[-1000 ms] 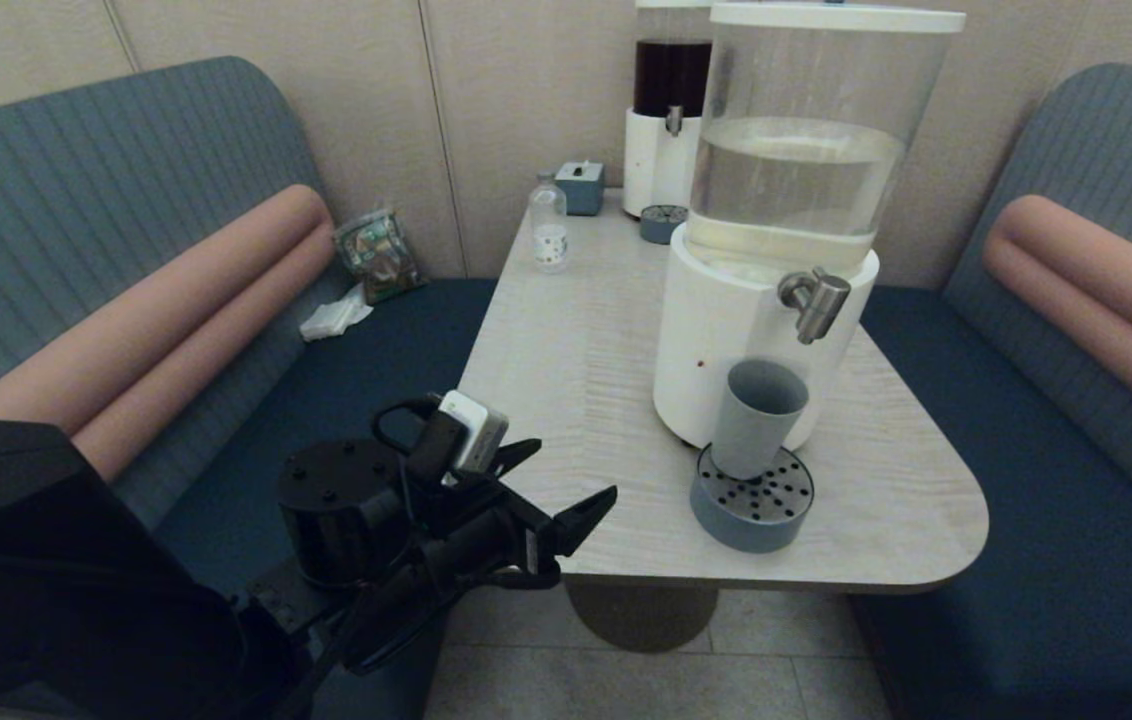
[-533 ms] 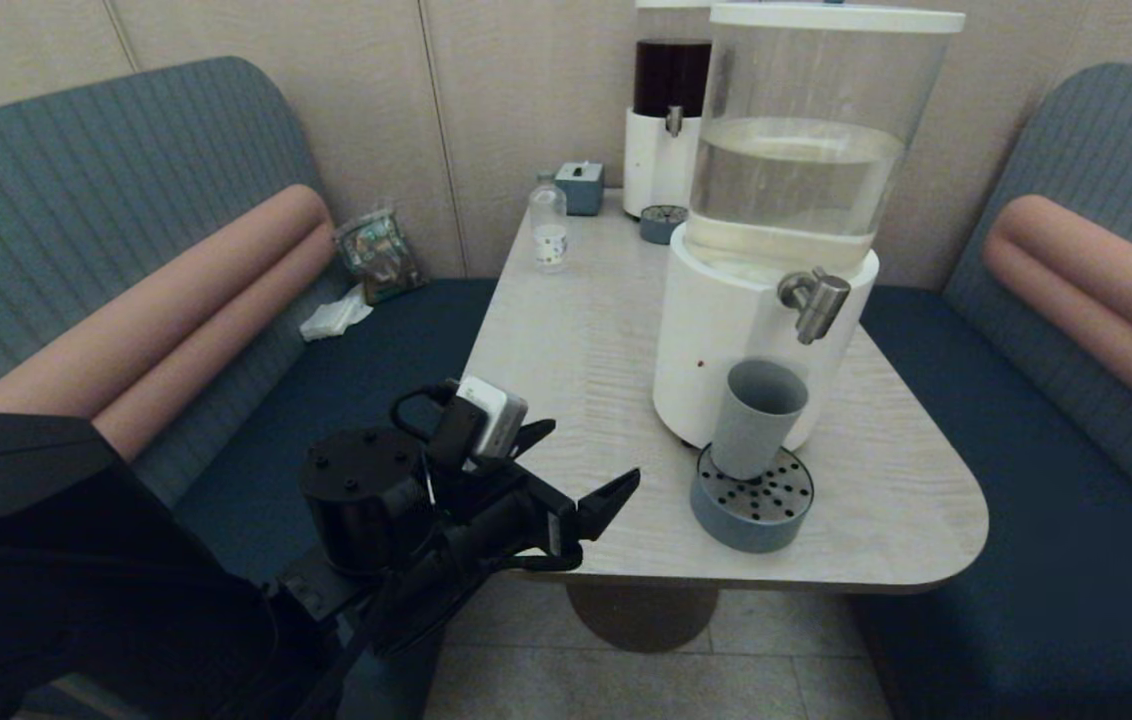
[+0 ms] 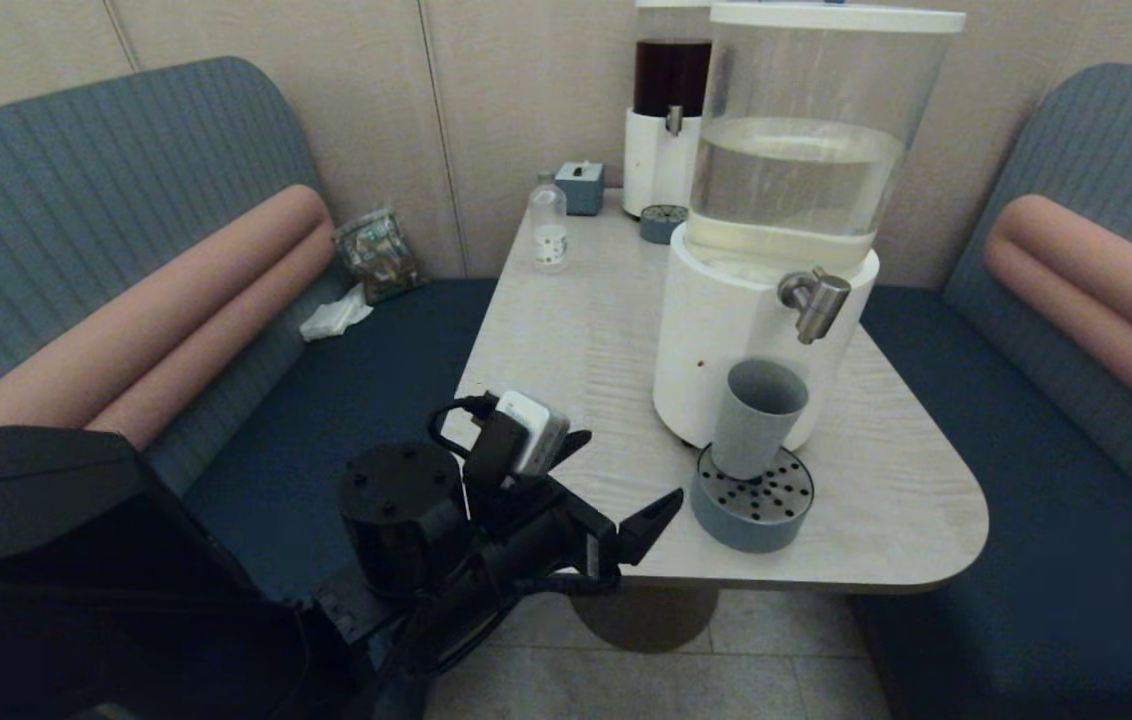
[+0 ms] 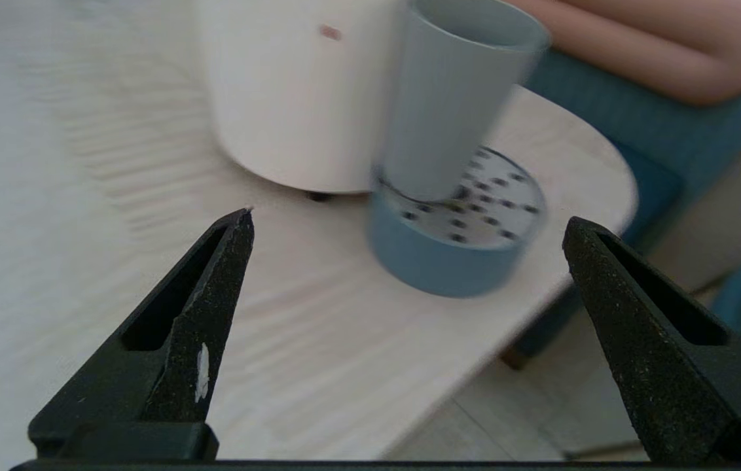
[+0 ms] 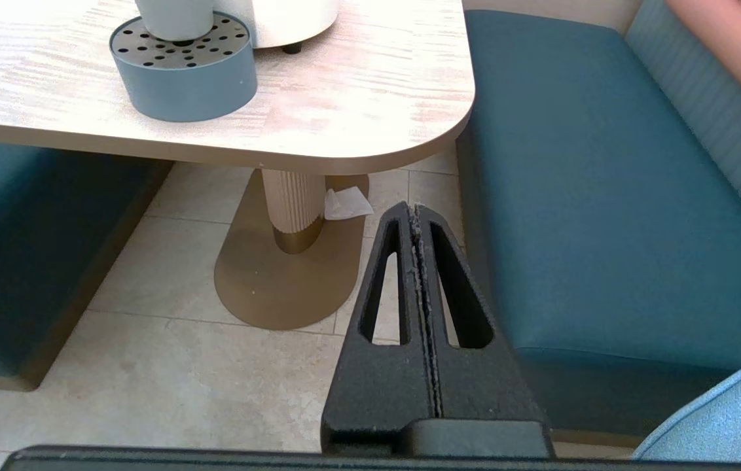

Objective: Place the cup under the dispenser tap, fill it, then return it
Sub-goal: Place the cup next to the water dispenser

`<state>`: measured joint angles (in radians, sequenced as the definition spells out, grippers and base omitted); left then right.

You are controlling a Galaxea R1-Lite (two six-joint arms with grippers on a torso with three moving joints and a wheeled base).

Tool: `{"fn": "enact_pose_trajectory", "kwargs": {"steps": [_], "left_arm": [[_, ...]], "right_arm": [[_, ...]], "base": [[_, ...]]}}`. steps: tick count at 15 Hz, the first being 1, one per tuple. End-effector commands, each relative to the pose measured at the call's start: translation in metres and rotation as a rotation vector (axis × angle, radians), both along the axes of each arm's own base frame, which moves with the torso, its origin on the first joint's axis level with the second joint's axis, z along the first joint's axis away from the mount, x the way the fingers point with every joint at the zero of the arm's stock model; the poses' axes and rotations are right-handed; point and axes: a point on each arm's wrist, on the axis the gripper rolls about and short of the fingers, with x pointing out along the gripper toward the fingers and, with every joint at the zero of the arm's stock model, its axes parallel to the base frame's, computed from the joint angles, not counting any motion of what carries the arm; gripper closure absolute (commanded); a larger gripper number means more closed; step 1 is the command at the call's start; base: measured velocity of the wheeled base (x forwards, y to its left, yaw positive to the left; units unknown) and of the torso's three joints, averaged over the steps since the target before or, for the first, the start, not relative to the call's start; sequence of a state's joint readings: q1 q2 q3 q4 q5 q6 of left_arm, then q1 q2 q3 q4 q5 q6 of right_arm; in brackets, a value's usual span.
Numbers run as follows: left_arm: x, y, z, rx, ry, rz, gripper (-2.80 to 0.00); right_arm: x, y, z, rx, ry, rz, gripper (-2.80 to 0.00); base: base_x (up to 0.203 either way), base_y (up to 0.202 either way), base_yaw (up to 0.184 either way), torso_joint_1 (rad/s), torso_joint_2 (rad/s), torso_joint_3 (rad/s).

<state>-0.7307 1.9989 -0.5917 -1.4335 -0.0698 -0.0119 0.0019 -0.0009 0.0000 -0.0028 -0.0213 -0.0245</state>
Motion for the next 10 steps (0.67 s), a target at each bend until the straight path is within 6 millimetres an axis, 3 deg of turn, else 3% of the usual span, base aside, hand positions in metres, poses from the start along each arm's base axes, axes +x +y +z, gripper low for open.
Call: {"fn": "enact_pose_trajectory", "kwargs": {"steps": [1, 10], "left_arm": [[-0.002, -0.006, -0.003, 0.0, 0.0, -0.013, -2.8], [-0.008, -0.023, -0.004, -0.006, -0.005, -0.048, -2.8]], "right_arm": [[0.0, 0.0, 0.0, 0.0, 0.001, 0.0, 0.0], [0.0, 0.0, 0.0, 0.0, 0.001, -0.001, 0.0]], "base": [[0.0, 0.0, 0.0, 0.0, 0.0, 0.0], [0.0, 0.0, 0.0, 0.0, 0.0, 0.0]]}}
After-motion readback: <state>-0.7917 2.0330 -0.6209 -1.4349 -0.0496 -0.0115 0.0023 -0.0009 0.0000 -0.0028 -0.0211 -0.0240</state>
